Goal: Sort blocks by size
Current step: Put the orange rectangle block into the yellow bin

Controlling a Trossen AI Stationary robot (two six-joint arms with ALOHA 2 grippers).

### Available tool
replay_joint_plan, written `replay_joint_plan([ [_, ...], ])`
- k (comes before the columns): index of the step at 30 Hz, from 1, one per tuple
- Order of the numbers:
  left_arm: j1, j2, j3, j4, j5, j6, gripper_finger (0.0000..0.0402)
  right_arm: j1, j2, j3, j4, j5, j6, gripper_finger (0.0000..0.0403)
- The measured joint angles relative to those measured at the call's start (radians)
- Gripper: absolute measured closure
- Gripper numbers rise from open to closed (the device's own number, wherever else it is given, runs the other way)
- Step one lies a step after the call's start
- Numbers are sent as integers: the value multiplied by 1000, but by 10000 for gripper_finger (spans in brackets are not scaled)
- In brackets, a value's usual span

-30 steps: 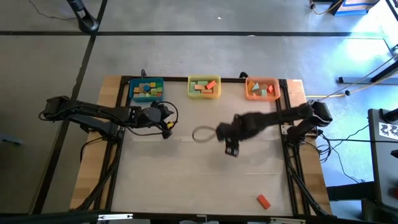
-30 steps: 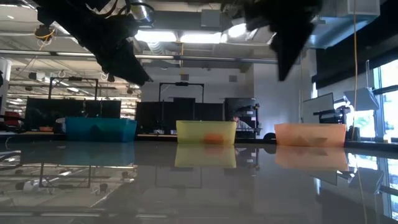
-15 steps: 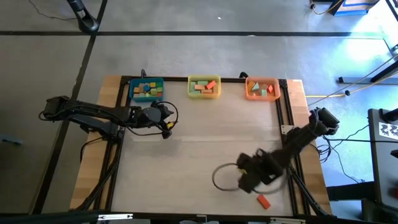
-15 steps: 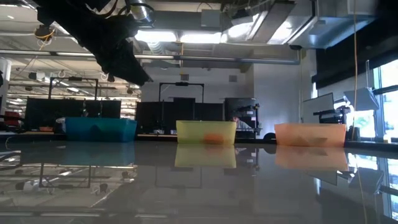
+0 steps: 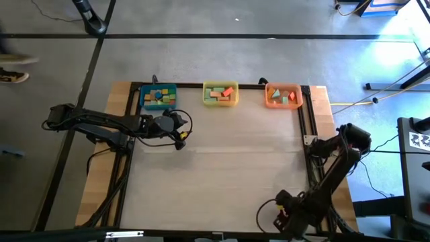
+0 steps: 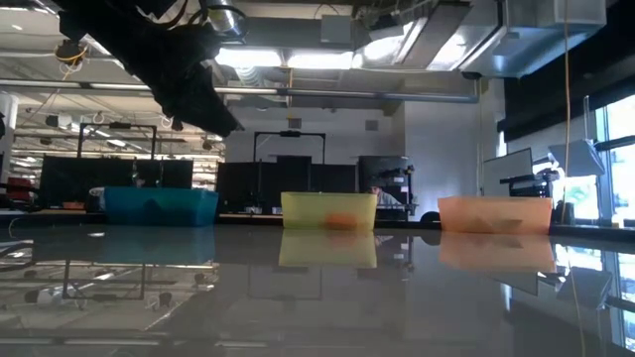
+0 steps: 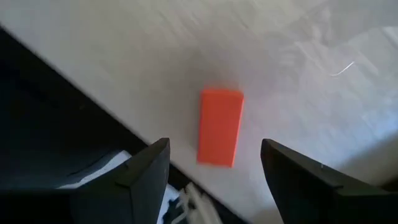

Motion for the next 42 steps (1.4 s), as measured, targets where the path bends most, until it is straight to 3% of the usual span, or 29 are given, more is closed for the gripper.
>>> replay_joint_plan([
  [4, 0, 0, 0, -5, 0, 0, 176, 0, 51, -22, 79, -24, -31, 155],
  [16, 0, 0, 0, -2, 0, 0, 176, -4, 169, -21, 73, -100, -123, 157],
  [19, 0, 0, 0, -2, 0, 0, 176, -8, 170, -21, 72, -103, -133, 180],
  [25, 0, 0, 0, -2, 0, 0, 176, -10, 172, -21, 58, -101, -188, 274],
  [34, 0, 0, 0, -2, 0, 0, 176, -67, 166, 21, -30, -140, -285, 279],
  [42, 0, 0, 0, -2, 0, 0, 176, -235, 55, 58, -79, 66, -600, 278],
])
